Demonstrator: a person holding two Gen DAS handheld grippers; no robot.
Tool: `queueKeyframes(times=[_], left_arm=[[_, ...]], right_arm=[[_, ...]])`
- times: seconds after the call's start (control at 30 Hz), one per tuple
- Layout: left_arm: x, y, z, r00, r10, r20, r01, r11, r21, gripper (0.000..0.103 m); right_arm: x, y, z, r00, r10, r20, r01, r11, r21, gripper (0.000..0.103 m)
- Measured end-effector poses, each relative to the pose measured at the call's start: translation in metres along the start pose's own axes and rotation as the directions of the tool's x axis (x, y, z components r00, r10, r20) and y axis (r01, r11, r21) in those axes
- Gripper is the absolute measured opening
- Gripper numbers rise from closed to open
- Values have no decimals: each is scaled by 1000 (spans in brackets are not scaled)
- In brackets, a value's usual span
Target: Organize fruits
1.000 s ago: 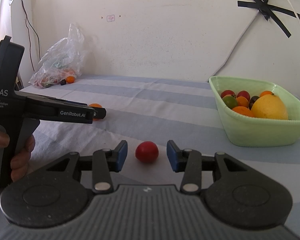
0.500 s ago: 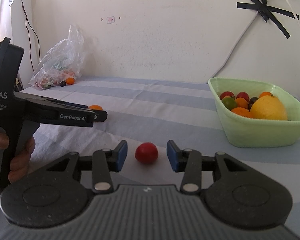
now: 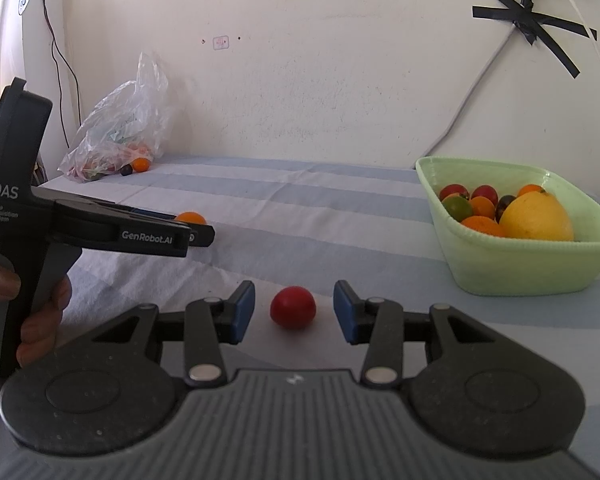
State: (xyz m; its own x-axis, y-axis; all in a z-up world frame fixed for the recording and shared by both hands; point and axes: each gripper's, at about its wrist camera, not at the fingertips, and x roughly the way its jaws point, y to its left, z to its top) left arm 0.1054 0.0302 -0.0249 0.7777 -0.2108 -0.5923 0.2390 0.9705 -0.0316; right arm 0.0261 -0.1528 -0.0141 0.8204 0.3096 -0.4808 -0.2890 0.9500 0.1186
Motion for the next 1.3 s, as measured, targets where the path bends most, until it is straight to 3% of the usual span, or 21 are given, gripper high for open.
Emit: queueKeyframes(times=[0.7, 0.83, 1.3], left_arm=[[2, 2, -1, 1000, 4, -6, -4, 1000, -7, 46], [1, 1, -1, 1000, 9, -2, -9, 1000, -8, 53], [0, -1, -1, 1000, 14, -10, -14, 1000, -10, 53]], right_arm=[[0, -1, -1, 1000, 3, 2, -3, 1000, -1, 46], [0, -1, -1, 1000, 3, 2, -3, 1000, -1, 46], [-1, 0, -1, 1000, 2, 5, -2, 1000, -4, 46]])
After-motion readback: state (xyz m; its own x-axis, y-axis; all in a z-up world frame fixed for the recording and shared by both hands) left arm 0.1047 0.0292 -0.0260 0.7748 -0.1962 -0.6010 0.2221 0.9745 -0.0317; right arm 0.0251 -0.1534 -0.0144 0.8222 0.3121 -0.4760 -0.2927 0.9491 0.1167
